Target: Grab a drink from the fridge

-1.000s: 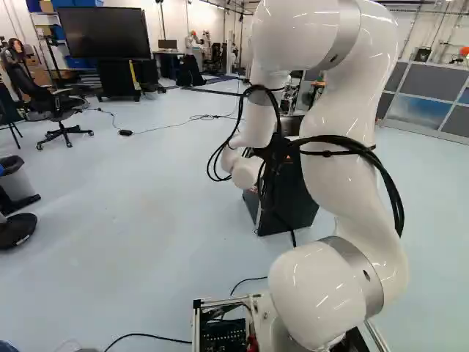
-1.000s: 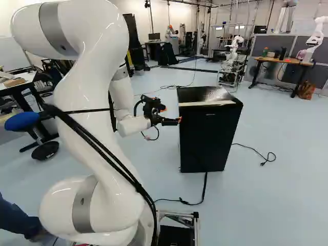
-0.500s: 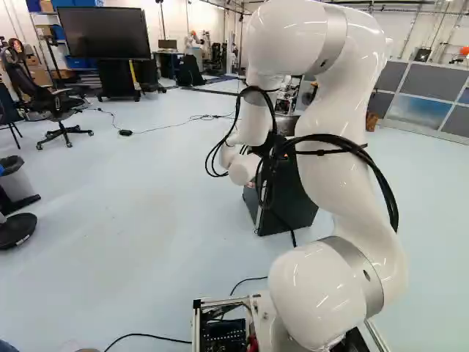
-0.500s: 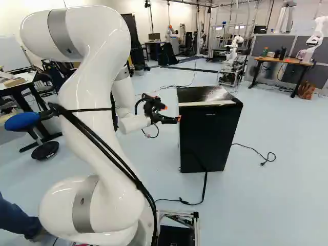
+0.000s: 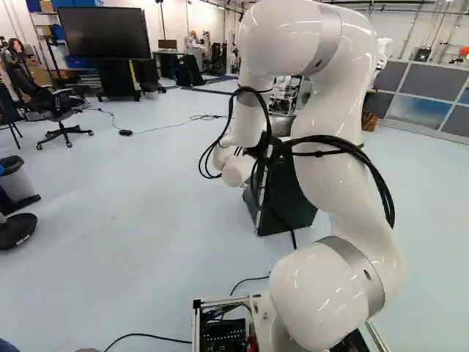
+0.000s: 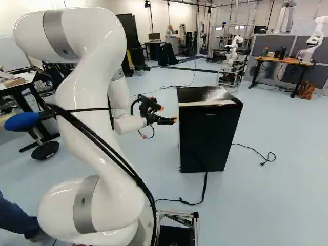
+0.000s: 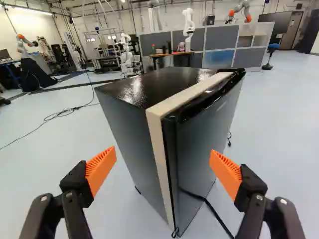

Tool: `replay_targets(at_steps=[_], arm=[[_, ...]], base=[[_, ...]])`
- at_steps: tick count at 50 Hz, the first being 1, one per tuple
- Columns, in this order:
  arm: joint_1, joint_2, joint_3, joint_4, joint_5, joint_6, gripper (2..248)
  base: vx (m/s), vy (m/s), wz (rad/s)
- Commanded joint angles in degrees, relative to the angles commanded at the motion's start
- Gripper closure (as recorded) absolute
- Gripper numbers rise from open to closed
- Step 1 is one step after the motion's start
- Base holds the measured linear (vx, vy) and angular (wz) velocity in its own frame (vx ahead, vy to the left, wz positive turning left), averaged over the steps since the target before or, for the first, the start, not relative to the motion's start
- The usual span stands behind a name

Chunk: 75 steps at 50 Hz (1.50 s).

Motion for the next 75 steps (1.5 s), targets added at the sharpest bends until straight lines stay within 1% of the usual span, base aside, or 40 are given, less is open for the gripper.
replay_targets(at_steps=[12, 26, 46, 59, 75], arm=[[0.6, -3.1, -2.1, 1.6, 0.0, 0.0, 3], [0.6, -6.3, -5.0, 3.8, 0.0, 0.0, 3], [0.1, -8.5, -8.4, 7.3, 0.6, 0.0, 3], [-0.6, -9.5, -10.1, 9.6, 1.1, 0.0, 3], [-1.9, -10.3, -11.6, 10.1, 1.1, 0.0, 3]], base=[[0.000, 0.000, 0.000], [0.000, 0.000, 0.000], [0.000, 0.000, 0.000], [0.000, 0.000, 0.000], [0.000, 0.000, 0.000]])
